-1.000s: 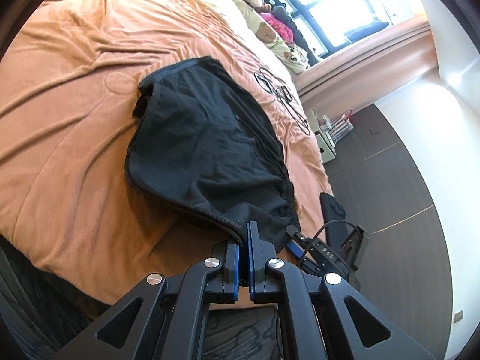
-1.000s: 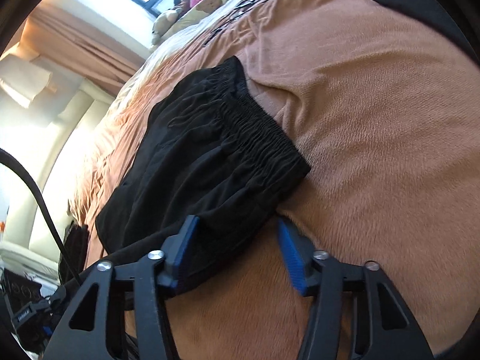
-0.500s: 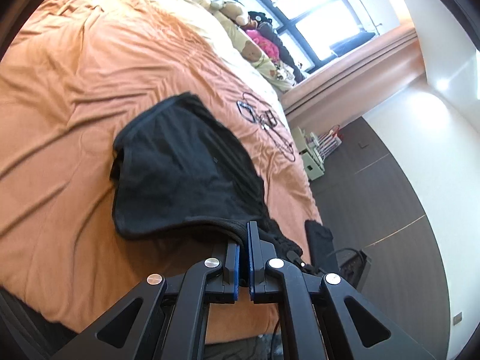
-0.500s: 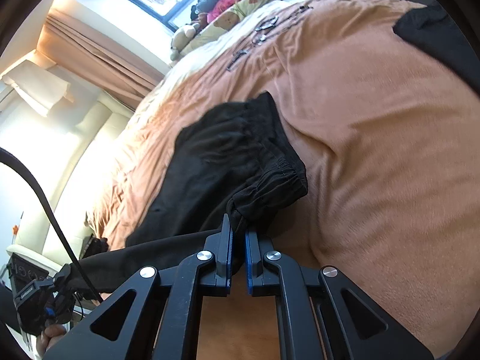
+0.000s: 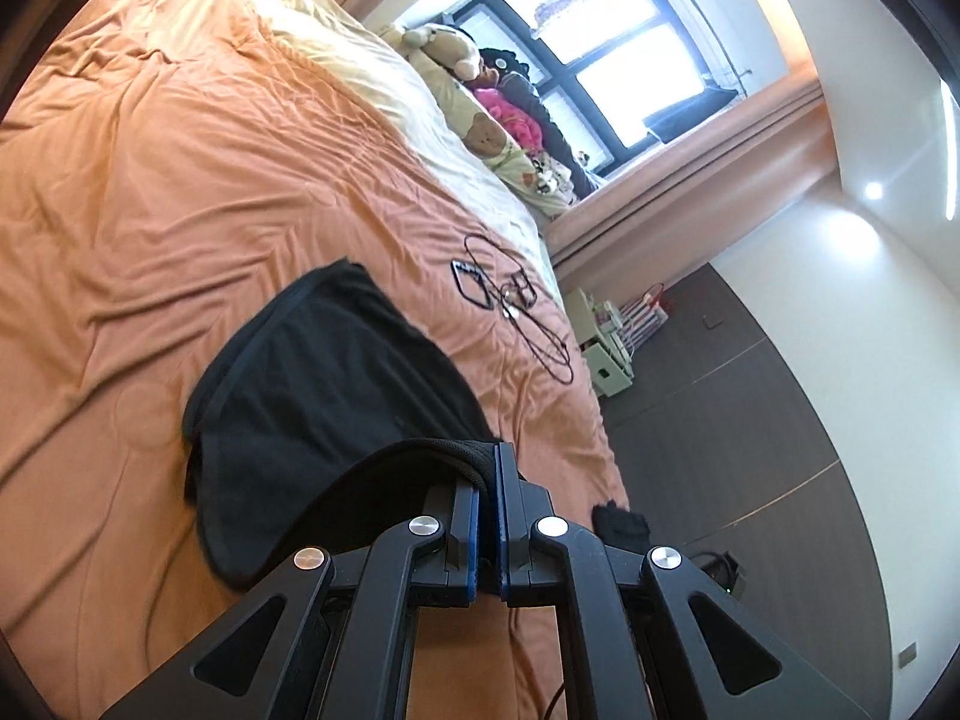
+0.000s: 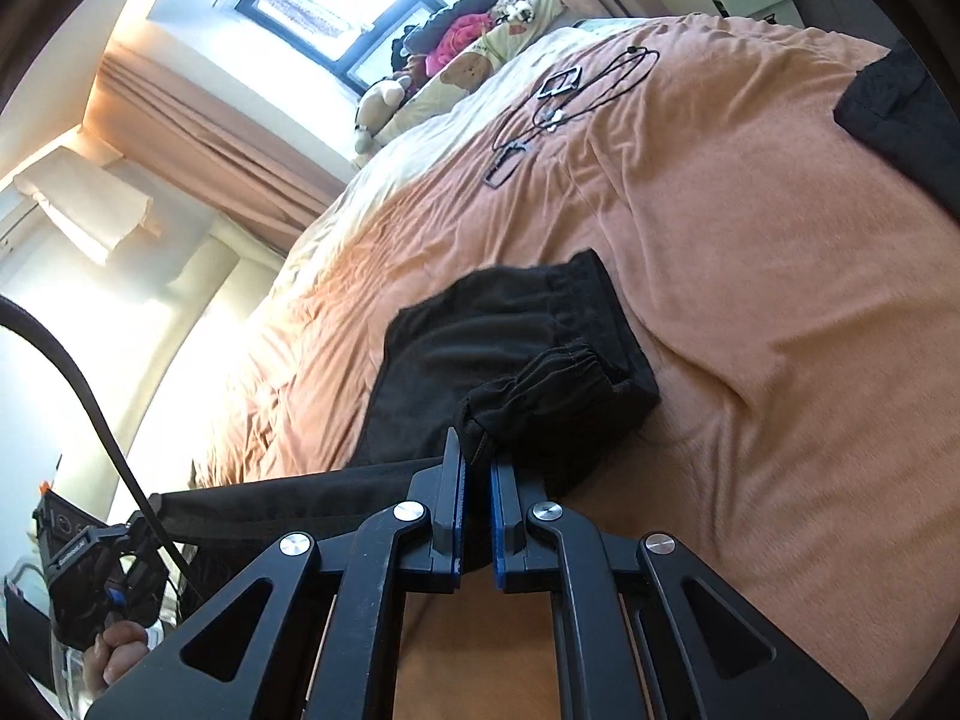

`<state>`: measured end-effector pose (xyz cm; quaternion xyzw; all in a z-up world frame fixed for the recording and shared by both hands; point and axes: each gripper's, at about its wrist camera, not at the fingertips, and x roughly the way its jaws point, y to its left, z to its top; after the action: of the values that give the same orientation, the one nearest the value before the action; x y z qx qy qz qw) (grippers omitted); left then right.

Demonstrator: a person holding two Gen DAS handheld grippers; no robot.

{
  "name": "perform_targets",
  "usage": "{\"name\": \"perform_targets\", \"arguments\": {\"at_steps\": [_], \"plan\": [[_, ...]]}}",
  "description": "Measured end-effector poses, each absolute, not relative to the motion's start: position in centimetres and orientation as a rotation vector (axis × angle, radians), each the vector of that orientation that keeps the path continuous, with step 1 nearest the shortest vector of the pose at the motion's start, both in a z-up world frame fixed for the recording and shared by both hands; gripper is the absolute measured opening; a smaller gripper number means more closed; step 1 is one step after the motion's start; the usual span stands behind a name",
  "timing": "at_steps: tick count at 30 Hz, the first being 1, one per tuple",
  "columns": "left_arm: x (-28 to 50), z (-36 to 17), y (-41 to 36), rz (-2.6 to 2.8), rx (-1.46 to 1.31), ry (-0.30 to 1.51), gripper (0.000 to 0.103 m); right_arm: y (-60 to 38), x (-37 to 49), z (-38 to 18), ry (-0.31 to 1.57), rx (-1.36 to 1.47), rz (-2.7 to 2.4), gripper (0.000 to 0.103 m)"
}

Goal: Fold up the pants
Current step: 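Grasp the pants leg with the left tool while the right tool grasps the waistband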

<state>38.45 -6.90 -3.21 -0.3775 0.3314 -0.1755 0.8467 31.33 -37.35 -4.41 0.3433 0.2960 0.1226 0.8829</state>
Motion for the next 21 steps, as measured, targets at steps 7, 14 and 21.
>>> {"name": "perform_targets", "arguments": {"at_steps": [7, 14, 21], "plan": [[44.6, -3.4, -5.4, -0.361, -0.796, 0.698, 0.004, -35.7, 36.2, -3.9, 0.613, 0.726, 0.225, 0.004], [50.9, -5.4, -4.5, -0.343, -0.787, 0.734, 0.004, -34.3, 41.7, -4.9, 0.637, 0.757, 0.181, 0.004], [56.7, -8.0, -4.6, -0.310, -0.763, 0.789, 0.004, -33.4, 45.0, -5.6, 0.650, 0.761, 0.135, 0.004]]}}
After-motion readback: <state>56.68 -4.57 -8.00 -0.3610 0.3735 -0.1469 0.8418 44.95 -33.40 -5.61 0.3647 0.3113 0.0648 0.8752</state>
